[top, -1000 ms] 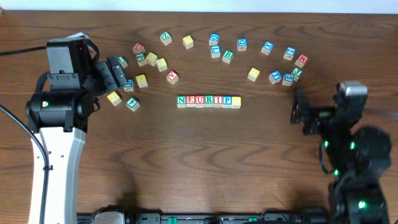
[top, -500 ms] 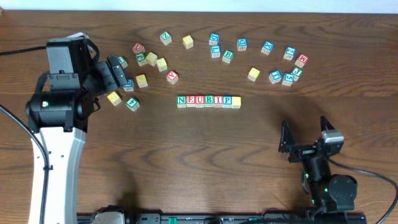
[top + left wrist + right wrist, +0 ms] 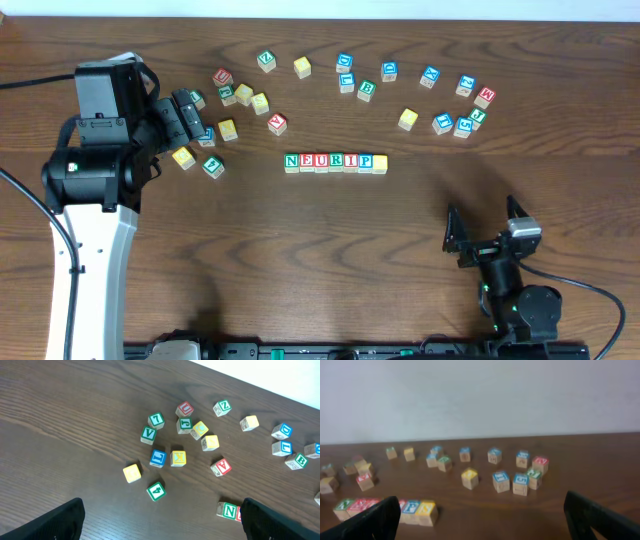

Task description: Spell out NEURIPS

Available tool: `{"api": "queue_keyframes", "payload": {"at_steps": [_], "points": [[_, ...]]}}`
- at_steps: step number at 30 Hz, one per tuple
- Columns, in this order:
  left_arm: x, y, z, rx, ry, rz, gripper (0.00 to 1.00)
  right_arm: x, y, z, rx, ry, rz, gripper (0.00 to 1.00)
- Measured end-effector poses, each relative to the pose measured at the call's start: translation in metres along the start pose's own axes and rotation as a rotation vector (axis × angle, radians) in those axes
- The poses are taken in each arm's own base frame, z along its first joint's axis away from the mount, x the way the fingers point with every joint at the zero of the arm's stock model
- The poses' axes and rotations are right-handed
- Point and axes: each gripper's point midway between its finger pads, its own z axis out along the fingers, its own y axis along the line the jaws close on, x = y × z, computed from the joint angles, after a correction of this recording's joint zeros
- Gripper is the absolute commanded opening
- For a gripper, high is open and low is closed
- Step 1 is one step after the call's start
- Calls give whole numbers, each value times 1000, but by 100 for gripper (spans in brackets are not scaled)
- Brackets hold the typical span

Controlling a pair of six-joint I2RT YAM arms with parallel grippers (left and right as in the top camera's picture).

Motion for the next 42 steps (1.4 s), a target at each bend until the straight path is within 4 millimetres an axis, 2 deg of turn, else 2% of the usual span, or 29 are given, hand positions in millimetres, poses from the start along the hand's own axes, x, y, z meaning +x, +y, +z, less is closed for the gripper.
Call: {"api": "queue_keyframes", "payload": {"at_steps": [2,42], "points": [[0,0,0,0,0,1,98,11,-2,0,9,45,5,99],[4,2,-2,-7,14,6,98,11,-2,0,11,43,5,99]]}}
